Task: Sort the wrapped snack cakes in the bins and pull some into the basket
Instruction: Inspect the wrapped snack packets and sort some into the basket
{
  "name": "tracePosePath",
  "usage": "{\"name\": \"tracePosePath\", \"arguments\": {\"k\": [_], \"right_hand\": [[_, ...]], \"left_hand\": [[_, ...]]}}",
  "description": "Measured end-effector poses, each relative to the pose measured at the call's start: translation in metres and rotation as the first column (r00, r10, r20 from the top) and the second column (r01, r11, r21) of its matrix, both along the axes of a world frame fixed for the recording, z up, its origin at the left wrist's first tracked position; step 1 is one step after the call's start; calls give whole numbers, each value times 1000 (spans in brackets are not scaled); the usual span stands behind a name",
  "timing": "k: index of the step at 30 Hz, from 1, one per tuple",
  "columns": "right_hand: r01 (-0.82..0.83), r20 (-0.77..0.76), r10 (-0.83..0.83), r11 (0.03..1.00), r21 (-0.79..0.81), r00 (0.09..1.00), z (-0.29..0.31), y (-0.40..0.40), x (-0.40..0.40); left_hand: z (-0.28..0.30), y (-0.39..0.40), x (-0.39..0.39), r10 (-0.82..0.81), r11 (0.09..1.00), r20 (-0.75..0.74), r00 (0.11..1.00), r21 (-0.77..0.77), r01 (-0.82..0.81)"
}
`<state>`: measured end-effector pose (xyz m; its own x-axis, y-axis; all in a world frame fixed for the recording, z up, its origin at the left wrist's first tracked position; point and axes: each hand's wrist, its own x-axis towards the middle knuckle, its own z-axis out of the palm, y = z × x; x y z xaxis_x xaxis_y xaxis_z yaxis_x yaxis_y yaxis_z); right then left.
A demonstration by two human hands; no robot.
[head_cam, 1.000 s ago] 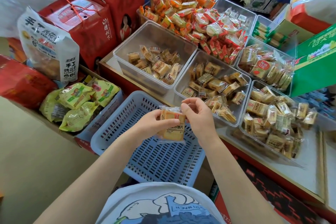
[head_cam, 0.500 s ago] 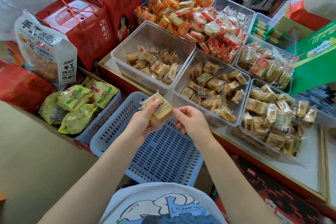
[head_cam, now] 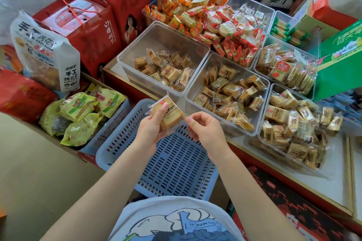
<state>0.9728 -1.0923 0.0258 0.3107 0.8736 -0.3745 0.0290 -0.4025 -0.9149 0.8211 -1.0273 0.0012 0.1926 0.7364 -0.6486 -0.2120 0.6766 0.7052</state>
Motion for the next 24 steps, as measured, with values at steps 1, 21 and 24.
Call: {"name": "tracePosePath", "arguments": {"k": [1, 21, 24], "right_hand": [[-9, 19, 9, 1000, -4, 1000, 0, 1, -1], [-102, -15, 101, 994, -37, 995, 12, 9, 5], [-4, -266, 5, 1000, 5, 964, 14, 7, 14]], "left_hand": [[-1, 1, 1, -1, 1000, -4, 1000, -11, 1], [22, 0, 17, -208, 978, -149, 967, -14, 208], [17, 4, 9, -183, 982, -84, 980, -61, 178]]}}
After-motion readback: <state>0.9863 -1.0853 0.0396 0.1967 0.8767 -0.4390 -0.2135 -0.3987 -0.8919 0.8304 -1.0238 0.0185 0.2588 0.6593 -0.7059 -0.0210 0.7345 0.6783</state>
